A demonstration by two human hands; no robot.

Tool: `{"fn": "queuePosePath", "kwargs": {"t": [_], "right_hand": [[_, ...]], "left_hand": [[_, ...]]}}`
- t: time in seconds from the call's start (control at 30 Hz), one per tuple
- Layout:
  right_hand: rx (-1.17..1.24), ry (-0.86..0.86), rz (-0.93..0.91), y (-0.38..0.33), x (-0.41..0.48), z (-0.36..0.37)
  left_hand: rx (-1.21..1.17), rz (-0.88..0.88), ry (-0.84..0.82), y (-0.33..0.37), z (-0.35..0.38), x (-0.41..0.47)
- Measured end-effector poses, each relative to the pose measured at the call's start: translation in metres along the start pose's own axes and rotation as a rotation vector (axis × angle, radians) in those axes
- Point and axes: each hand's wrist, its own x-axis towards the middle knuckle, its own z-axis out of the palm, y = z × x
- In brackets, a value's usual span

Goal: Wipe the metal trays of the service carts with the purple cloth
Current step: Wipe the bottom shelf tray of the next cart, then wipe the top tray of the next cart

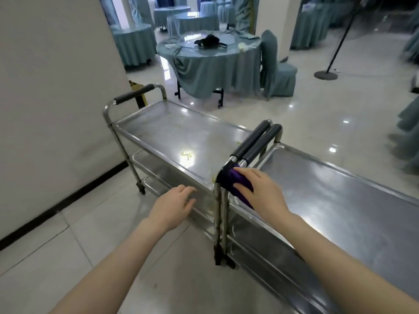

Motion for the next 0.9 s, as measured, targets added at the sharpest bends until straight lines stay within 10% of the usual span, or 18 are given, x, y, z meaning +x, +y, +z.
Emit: {"fn": "queuePosePath", "kwargs": {"t": [0.9], "right_hand": [[-0.089,-0.062,0.1,-0.168,0.387,0.276]], "left_hand": [[0.055,0.083,-0.028,-0.452,-0.118,0.266]]}}
